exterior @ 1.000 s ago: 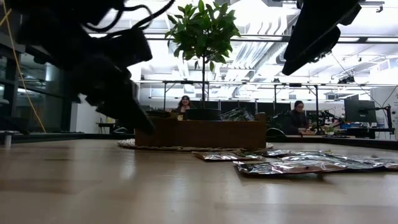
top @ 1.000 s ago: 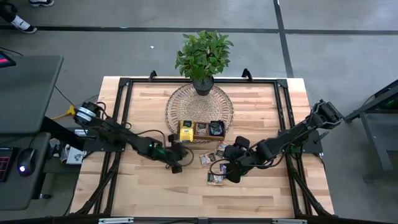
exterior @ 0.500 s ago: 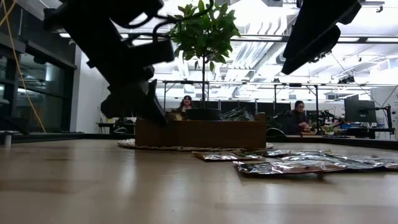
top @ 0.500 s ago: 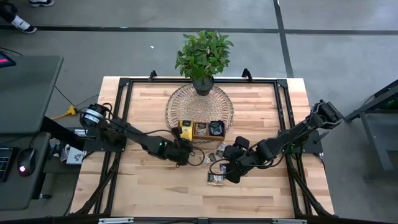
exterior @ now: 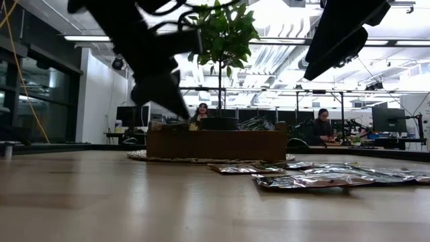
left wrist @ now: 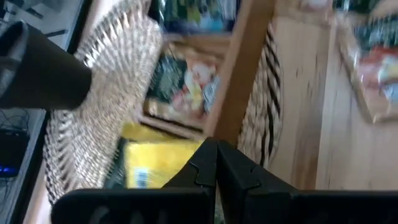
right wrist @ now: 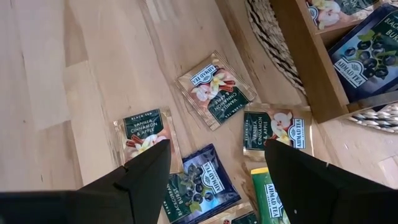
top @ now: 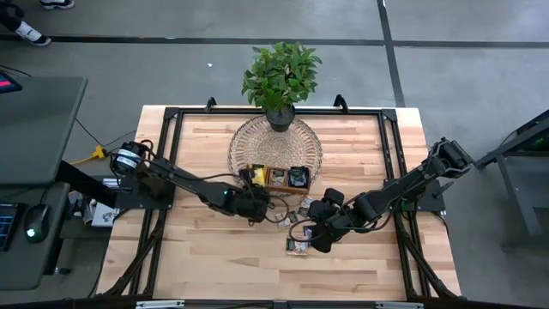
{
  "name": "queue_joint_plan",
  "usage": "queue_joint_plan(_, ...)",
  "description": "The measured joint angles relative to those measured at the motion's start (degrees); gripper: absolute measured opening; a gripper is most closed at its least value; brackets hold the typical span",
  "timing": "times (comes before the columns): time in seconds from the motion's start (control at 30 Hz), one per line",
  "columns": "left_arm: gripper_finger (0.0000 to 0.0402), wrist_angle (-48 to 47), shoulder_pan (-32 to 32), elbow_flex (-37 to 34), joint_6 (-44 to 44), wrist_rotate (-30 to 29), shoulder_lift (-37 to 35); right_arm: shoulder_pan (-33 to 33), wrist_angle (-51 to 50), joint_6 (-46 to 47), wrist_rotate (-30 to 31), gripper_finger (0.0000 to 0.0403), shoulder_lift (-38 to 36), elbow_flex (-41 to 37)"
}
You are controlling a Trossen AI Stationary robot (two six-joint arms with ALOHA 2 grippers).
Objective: Pick & Place Tea
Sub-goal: Put the green tea bag into the left section of the wooden organizer
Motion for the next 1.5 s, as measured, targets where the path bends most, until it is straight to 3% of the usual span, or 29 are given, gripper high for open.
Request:
queue_joint_plan(0.43, 0.0000, -14.10, 0.00, 10.42, -0.75, -0.04, 0.00, 0.00, -0.02, -0.41, 0.04, 0.0256, 0.00, 0.00)
queue_joint_plan(0.7, 0.0000, -20.68, 0.32, 11.46, -4.38, -1.40, 0.00, 0.00, -0.02, -0.82, 0.47, 0.0256, 0.00, 0.00)
queue_joint_plan(1.0, 0.0000, -19.54, 8.59, 11.44, 4.55, 7.89, 0.00, 0.00, 0.00, -1.49, 0.70, 0.0256, 0.00, 0.00)
queue_joint_plan(1.2, 0.0000, -21.05, 17.07, 11.40, 11.41, 25.67, 0.00, 0.02, 0.00, -1.16, 0.48, 0.0256, 0.00, 0.00)
queue_joint_plan(1.5, 0.0000, -20.09, 22.02, 11.40, 17.06, 38.12, 0.00, 0.02, 0.00, -0.37, 0.46, 0.0256, 0.02, 0.00)
